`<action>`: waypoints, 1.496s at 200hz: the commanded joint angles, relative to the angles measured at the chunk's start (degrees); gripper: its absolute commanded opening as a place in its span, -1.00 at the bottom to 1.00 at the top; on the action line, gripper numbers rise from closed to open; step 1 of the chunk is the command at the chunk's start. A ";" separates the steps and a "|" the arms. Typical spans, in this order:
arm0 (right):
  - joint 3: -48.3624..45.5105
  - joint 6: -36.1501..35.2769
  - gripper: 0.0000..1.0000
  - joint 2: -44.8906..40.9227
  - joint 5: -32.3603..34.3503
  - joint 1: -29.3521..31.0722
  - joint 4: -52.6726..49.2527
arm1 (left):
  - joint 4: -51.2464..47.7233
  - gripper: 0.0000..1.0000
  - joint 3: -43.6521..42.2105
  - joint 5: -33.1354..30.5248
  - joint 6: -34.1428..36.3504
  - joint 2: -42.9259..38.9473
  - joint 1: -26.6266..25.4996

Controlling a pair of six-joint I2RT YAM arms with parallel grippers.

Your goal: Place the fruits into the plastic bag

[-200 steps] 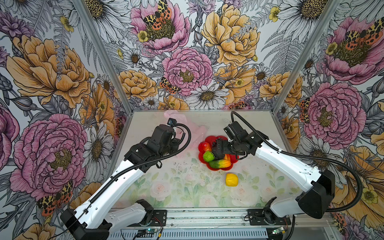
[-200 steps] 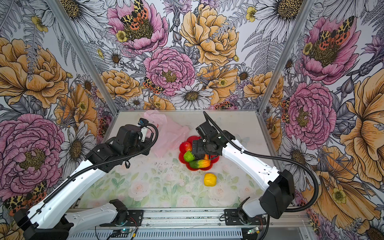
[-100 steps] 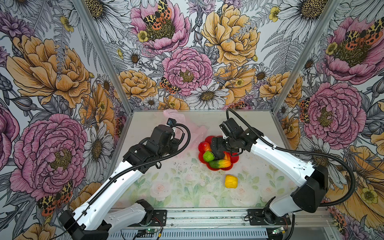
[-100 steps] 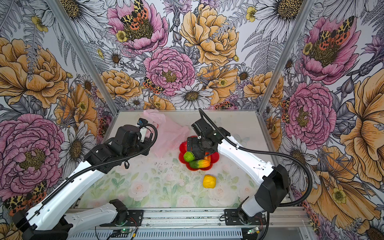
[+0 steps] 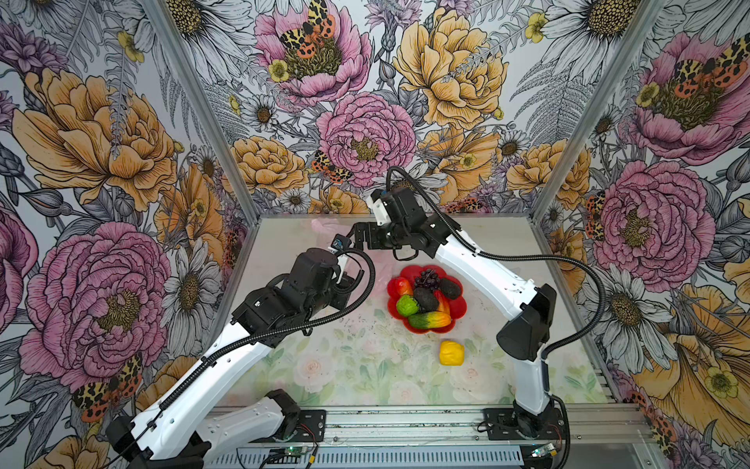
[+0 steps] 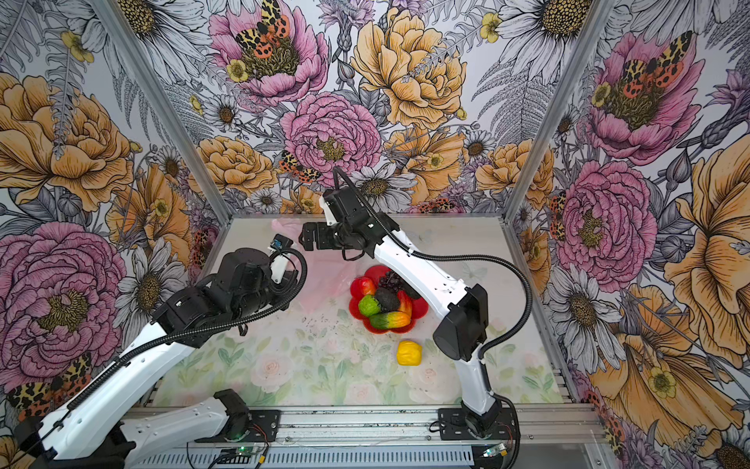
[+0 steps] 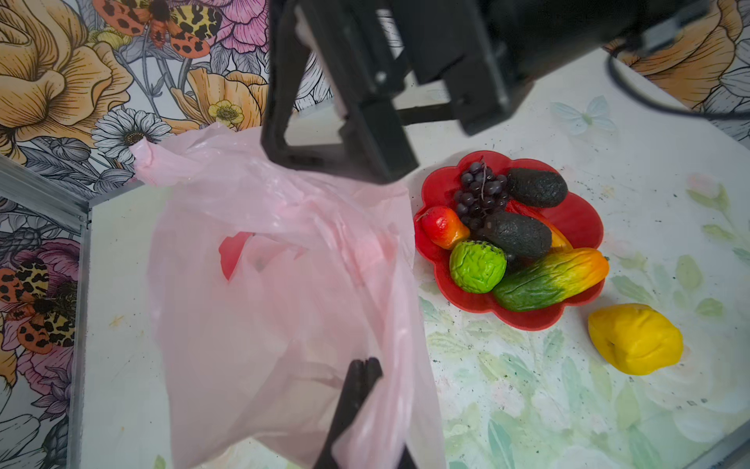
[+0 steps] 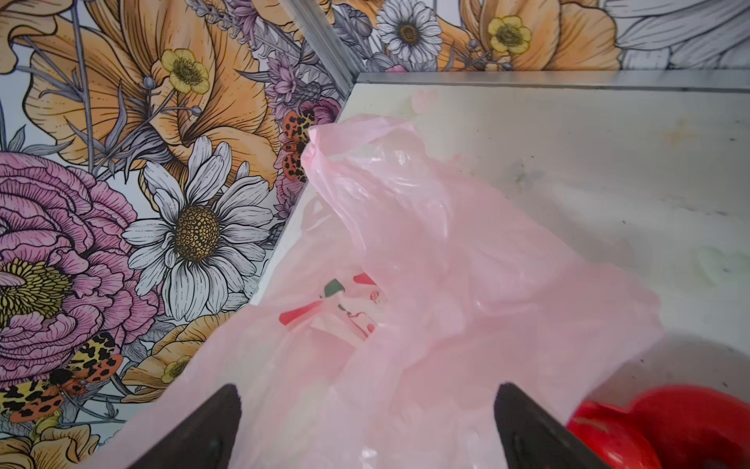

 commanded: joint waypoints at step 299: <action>-60.18 12.85 0.72 -45.02 13.92 -5.42 16.81 | -2.53 -1.00 13.80 -19.35 9.29 2.78 -10.68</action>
